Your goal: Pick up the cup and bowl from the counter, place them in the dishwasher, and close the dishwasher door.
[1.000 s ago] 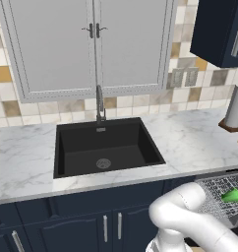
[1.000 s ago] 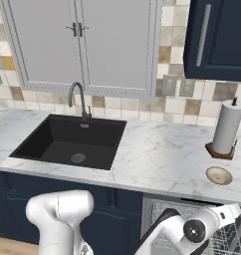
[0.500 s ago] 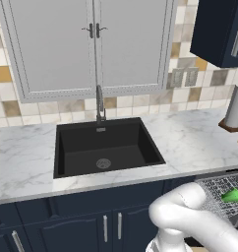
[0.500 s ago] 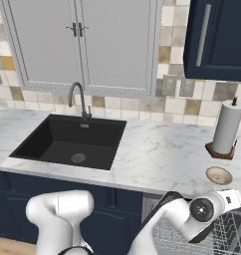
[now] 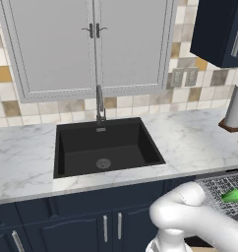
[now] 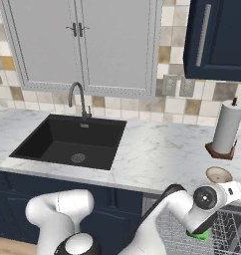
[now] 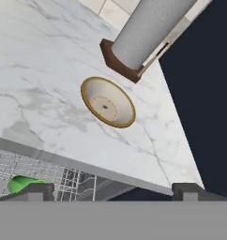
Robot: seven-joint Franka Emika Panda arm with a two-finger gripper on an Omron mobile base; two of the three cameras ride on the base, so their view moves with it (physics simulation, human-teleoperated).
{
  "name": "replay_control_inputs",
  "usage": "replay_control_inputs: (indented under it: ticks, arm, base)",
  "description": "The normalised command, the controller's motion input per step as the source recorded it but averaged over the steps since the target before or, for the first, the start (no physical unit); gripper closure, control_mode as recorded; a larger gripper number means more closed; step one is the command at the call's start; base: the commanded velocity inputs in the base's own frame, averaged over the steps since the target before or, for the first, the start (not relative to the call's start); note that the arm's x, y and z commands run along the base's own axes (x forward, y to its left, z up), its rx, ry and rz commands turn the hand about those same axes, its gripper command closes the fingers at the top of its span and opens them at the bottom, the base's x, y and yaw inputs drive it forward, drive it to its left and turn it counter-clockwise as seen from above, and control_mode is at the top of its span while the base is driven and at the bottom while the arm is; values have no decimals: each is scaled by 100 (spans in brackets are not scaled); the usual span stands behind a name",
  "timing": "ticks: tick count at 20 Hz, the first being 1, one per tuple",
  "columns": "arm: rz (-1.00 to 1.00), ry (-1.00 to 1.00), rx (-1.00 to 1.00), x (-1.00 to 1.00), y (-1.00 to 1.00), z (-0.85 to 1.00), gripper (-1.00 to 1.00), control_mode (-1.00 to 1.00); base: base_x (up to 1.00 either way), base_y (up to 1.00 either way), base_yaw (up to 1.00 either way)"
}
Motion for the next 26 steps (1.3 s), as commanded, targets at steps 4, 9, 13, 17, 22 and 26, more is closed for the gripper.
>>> replay_control_inputs:
  ticks: [4, 9, 13, 17, 22, 26]
  arm:
    - [0, 2, -2, 38, 0, 0, -100, -100]
    - [0, 3, 0, 52, 0, 0, -100, -100]
    - [0, 2, 0, 41, 0, 1, -100, -100]
    - [0, 3, 0, 26, 0, 10, -100, -100]
    - [0, 4, 0, 28, 0, 1, -100, -100]
    - [0, 5, 0, 25, 0, -1, -100, -100]
  base:
    - [0, 0, 0]
    - [0, 0, 0]
    - [0, 0, 0]
    - [0, 0, 0]
    - [0, 0, 0]
    - [0, 0, 0]
